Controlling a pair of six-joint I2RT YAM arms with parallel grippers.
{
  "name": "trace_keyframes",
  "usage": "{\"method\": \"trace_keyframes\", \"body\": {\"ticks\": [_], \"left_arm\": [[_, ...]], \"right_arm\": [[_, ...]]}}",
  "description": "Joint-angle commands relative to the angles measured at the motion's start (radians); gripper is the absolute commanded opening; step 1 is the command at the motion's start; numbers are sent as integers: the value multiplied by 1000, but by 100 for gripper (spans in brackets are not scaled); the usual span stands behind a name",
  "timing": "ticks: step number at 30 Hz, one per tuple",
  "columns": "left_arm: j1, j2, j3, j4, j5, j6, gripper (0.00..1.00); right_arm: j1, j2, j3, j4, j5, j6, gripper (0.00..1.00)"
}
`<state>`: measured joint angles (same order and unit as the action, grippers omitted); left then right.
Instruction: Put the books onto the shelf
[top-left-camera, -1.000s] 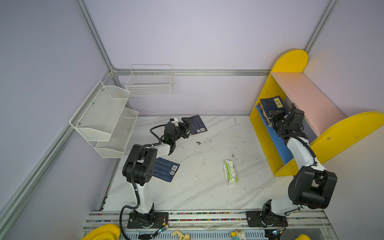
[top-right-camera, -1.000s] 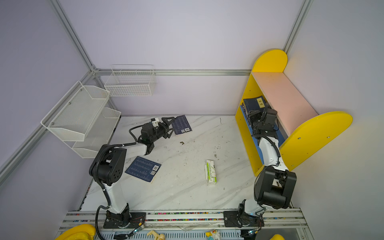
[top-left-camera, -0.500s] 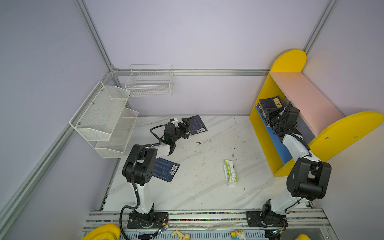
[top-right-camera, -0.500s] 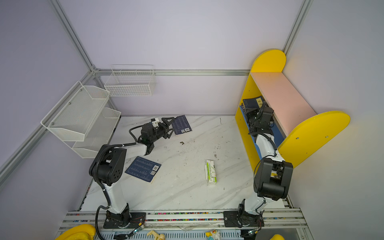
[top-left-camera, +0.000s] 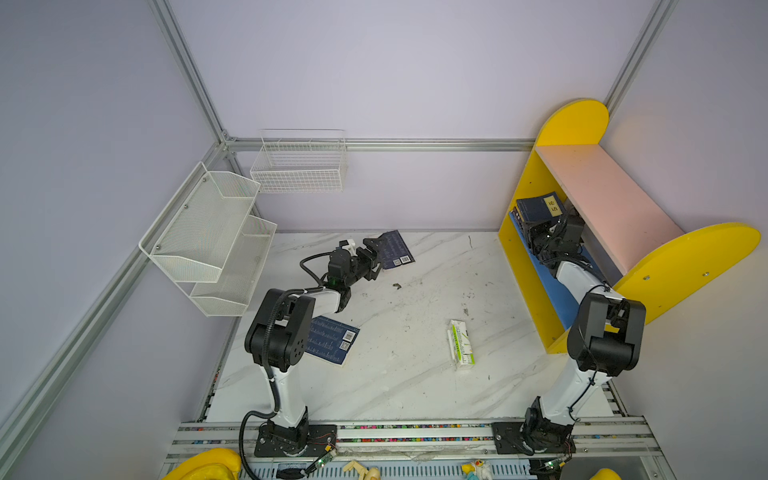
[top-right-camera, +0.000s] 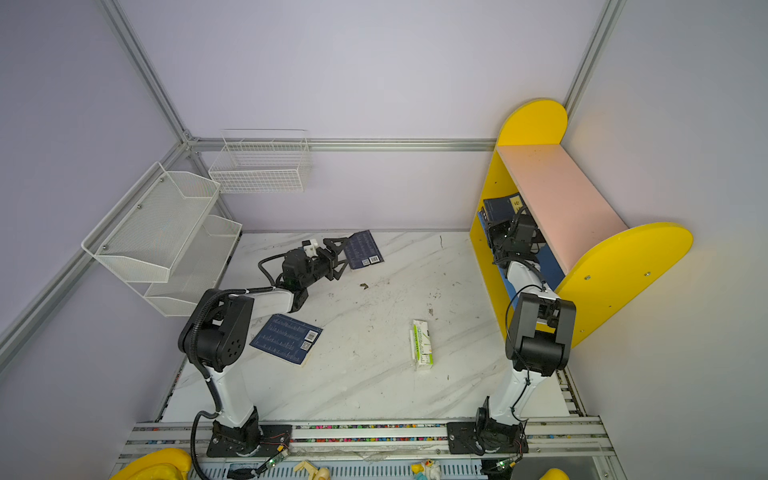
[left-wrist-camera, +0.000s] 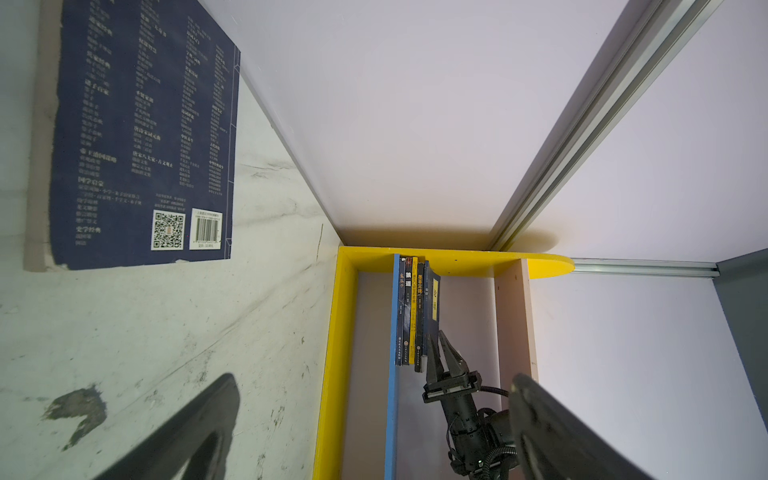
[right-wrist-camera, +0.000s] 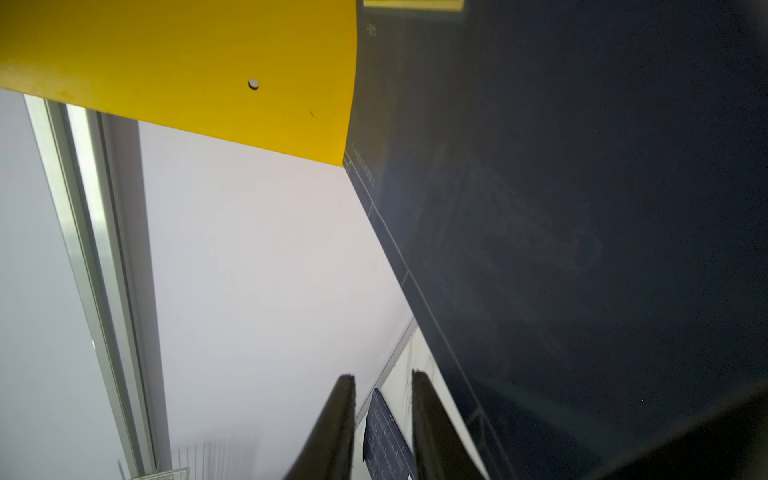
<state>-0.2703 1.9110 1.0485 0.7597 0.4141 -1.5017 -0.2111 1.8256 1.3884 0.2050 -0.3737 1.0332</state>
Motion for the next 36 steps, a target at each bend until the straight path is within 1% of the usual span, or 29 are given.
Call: {"method": "trace_keyframes", "body": {"ticks": [1, 11, 16, 25, 28, 32, 36], "left_arm": [[5, -33, -32, 52, -11, -3, 100], [5, -34, -38, 54, -24, -5, 100], [5, -40, -48, 58, -31, -5, 100], [5, -39, -50, 61, -26, -6, 100], [5, -42, -54, 63, -26, -5, 100], [5, -38, -49, 62, -24, -5, 100], [5, -27, -35, 63, -14, -7, 100]], "right_arm": [[3, 0, 49, 22, 36, -21, 27], [4, 32, 82, 13, 66, -27, 27], [4, 27, 107, -26, 79, -76, 27], [4, 13, 77, 37, 45, -83, 27], [4, -6, 73, 55, 4, -100, 27], [20, -23, 86, 5, -24, -144, 28], [30, 12, 118, -71, -47, -162, 30]]}}
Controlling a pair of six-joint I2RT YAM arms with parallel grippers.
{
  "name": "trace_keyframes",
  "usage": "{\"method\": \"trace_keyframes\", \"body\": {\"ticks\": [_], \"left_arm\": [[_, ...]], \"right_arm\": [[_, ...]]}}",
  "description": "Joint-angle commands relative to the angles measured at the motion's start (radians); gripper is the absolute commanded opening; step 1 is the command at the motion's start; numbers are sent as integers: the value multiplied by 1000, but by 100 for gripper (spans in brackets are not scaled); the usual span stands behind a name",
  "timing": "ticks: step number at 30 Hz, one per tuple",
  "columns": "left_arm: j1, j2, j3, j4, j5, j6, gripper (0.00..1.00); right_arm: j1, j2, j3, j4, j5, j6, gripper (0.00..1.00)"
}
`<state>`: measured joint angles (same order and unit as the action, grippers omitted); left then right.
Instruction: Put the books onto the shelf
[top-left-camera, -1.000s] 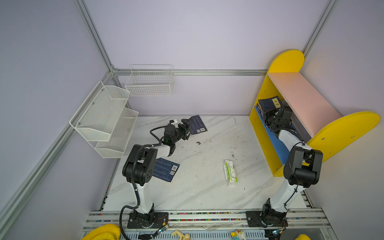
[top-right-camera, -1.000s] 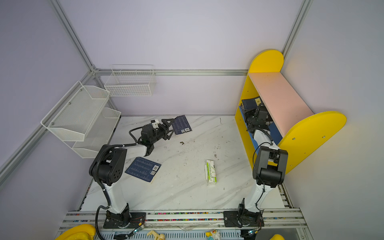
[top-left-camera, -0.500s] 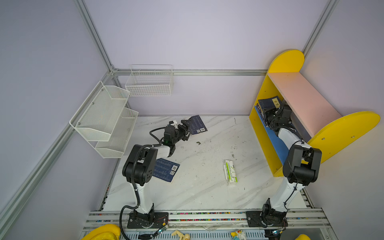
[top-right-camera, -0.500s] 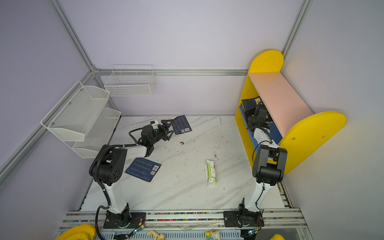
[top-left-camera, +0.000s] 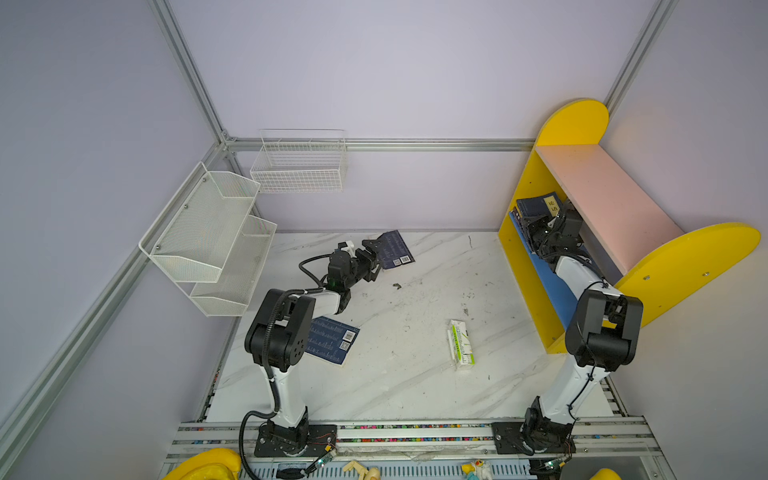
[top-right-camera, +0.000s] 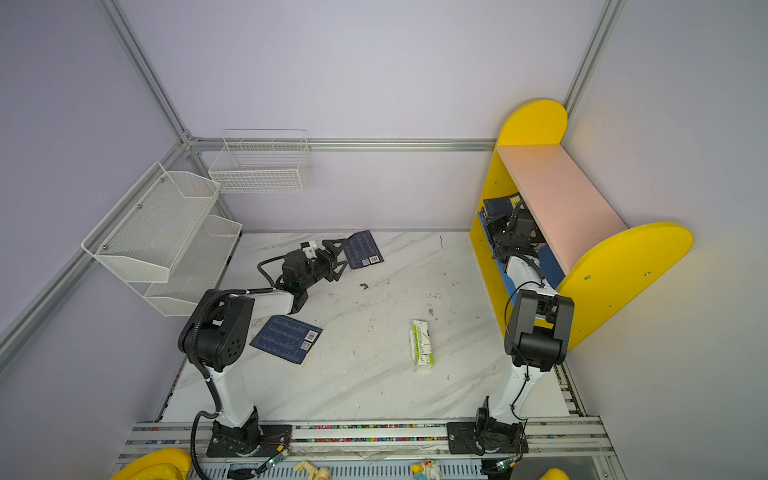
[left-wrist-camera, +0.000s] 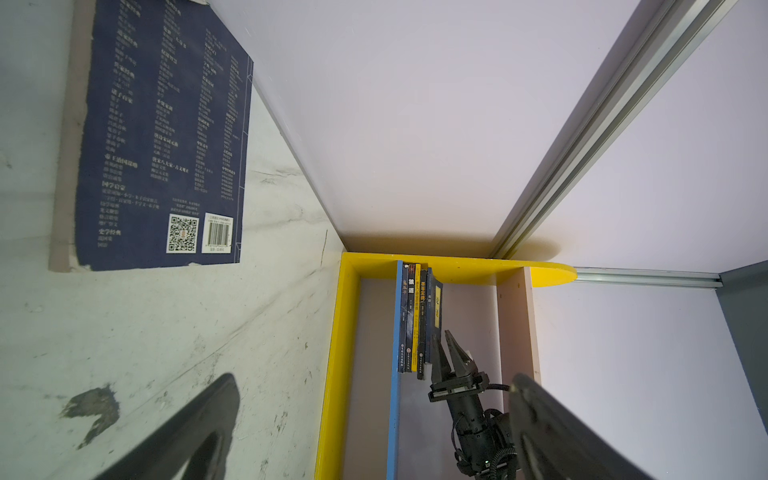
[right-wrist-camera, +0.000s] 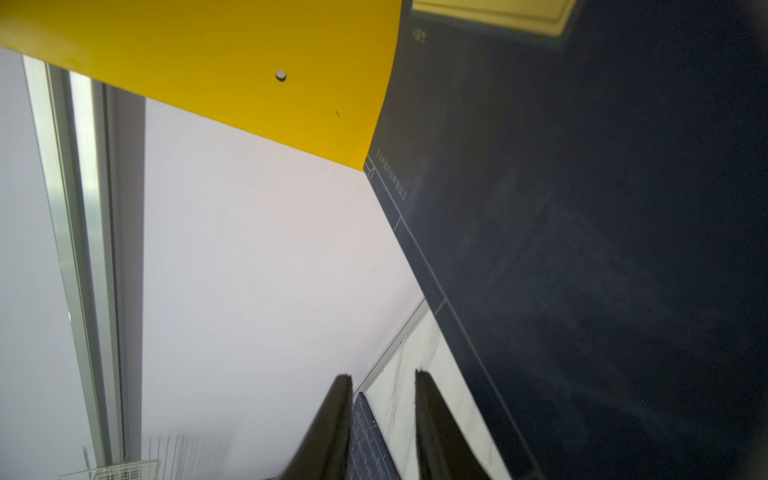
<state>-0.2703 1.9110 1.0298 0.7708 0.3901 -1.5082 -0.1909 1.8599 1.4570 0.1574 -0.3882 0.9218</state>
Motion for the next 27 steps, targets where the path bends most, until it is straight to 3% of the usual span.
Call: {"method": "trace_keyframes", "body": {"ticks": [1, 27], "left_arm": [[5, -26, -14, 51, 13, -1, 100], [5, -27, -42, 72, -5, -17, 100]], "right_arm": [[10, -9, 62, -40, -36, -58, 30], [21, 119, 227, -176, 141, -123, 29]]}}
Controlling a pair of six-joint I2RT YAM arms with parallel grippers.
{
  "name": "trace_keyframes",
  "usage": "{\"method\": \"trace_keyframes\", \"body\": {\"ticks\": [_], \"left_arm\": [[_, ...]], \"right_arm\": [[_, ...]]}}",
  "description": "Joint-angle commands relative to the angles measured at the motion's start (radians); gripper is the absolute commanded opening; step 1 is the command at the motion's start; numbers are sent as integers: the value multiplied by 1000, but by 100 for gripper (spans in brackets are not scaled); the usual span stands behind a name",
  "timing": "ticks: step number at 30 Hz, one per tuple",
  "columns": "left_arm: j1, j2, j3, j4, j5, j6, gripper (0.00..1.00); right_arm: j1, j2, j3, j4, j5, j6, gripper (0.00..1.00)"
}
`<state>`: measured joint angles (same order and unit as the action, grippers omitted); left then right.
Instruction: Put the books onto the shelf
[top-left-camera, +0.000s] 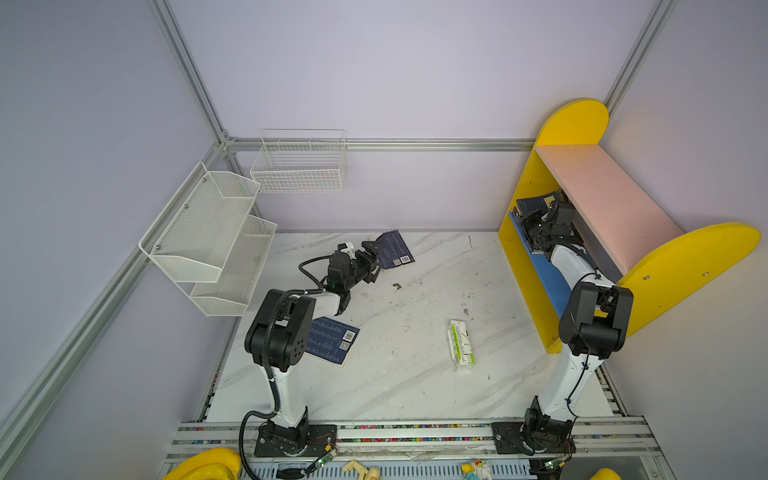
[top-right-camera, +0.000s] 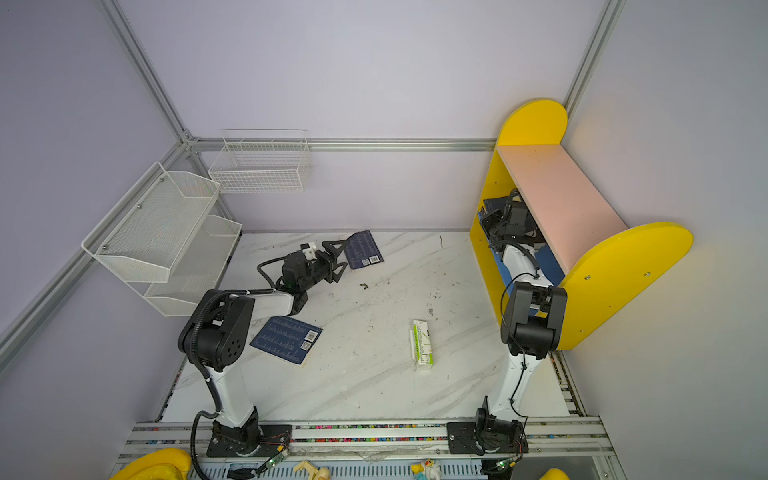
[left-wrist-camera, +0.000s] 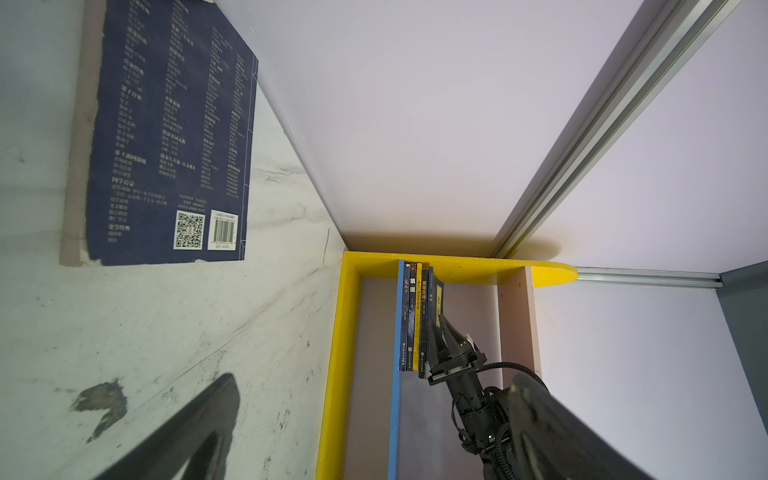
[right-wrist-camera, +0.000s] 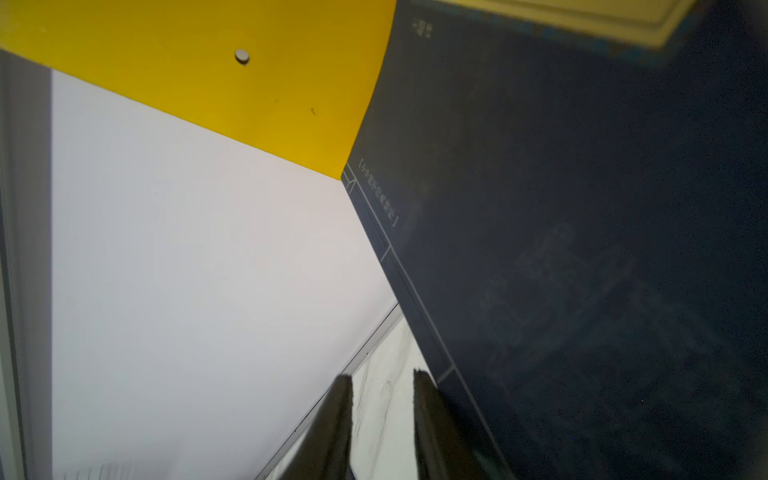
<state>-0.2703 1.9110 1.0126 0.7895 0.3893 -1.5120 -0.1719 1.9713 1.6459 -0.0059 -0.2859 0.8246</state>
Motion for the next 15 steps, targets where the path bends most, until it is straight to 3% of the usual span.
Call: {"method": "trace_keyframes", "body": {"ticks": [1, 15], "left_arm": [[6, -27, -23, 54, -3, -14, 100], [8, -25, -30, 69, -4, -17, 100]], "right_arm": [[1, 10, 45, -15, 40, -26, 29], [-1, 20, 48, -20, 92, -22, 29]]}}
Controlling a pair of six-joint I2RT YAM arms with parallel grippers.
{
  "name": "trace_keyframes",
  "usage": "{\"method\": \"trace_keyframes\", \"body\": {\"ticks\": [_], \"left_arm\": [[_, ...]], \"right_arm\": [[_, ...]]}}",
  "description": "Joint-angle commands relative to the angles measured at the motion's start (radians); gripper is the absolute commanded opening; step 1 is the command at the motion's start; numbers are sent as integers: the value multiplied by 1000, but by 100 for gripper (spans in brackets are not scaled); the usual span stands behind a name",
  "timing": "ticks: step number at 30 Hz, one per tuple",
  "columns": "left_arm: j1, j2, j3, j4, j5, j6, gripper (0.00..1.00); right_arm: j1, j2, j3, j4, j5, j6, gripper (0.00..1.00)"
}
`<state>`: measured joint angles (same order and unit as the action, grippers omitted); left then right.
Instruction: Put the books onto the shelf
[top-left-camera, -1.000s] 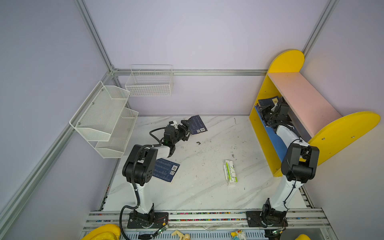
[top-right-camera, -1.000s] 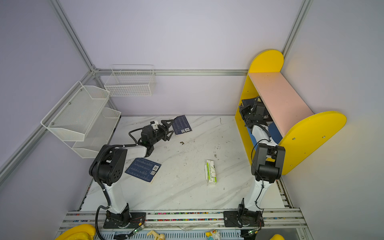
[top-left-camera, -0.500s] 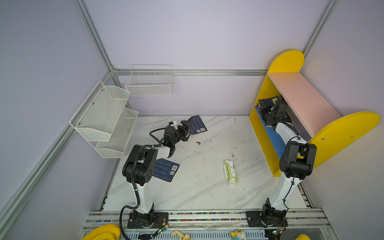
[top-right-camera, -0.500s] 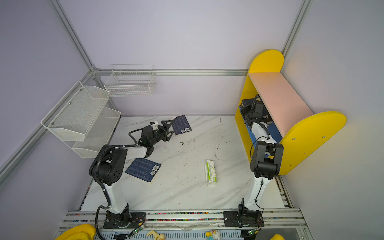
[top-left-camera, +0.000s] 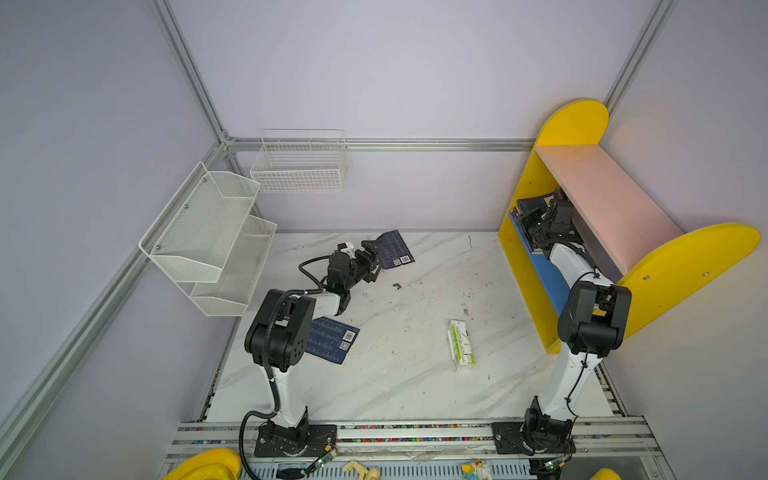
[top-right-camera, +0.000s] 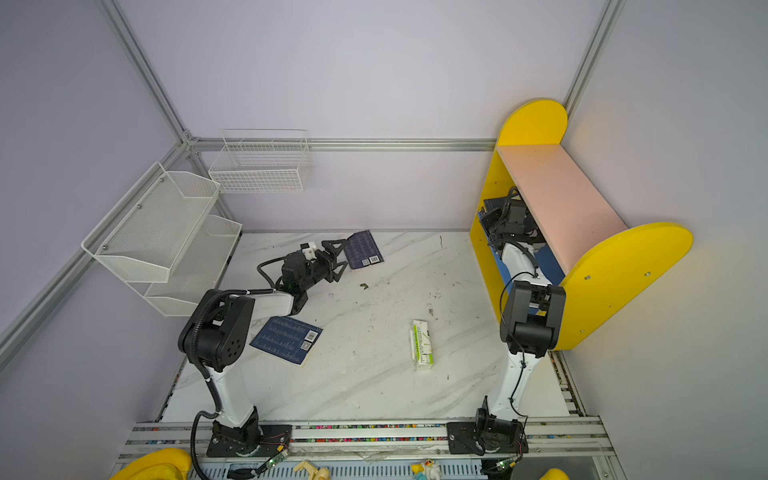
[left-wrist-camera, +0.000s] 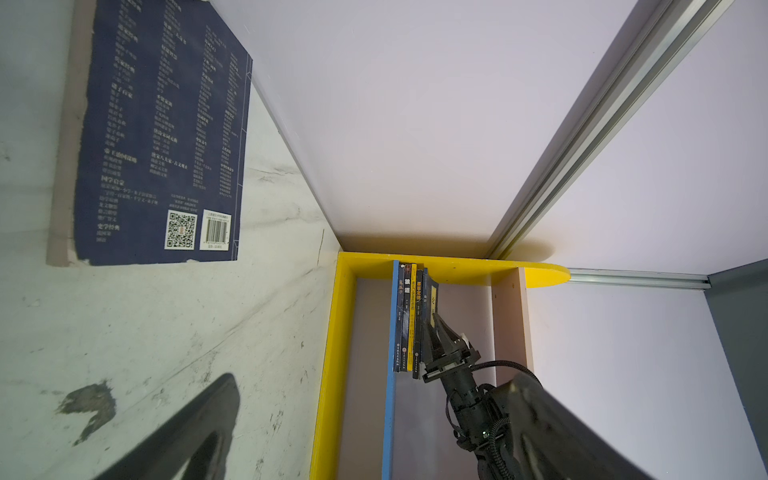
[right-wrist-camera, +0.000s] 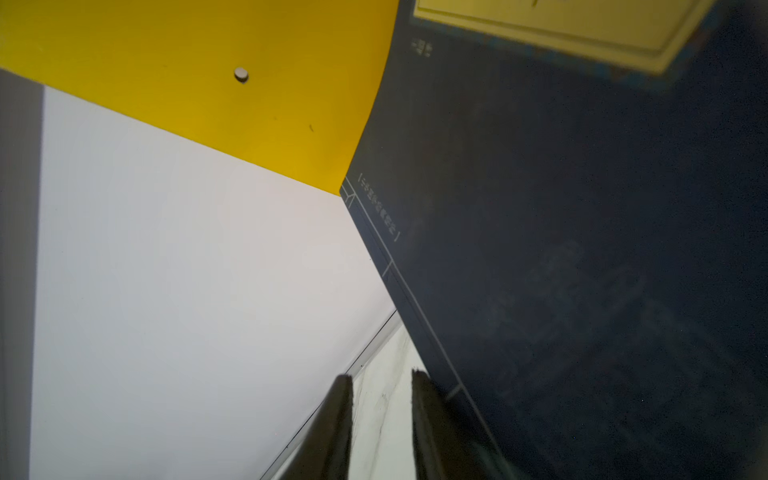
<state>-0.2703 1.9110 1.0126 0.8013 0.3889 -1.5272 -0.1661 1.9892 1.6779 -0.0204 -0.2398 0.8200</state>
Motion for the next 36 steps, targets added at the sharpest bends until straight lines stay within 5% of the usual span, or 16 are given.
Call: {"method": "trace_keyframes", "body": {"ticks": [1, 10, 17, 22, 29, 36], "left_arm": [[8, -25, -31, 58, -4, -2, 100], [17, -33, -46, 71, 3, -4, 100], [20, -29, -52, 85, 9, -10, 100], [21, -20, -57, 105, 13, -17, 100], [23, 12, -29, 120, 43, -28, 100], [27, 23, 6, 64, 62, -5, 100]], "right_arm": [[-6, 0, 15, -6, 50, -17, 29], [-7, -5, -2, 19, 60, -26, 29], [-7, -28, -24, 121, -124, -26, 31], [-25, -60, -70, 355, -345, 114, 36], [-25, -58, -108, 759, -483, 413, 42], [24, -73, -101, 714, -556, 402, 45]]}}
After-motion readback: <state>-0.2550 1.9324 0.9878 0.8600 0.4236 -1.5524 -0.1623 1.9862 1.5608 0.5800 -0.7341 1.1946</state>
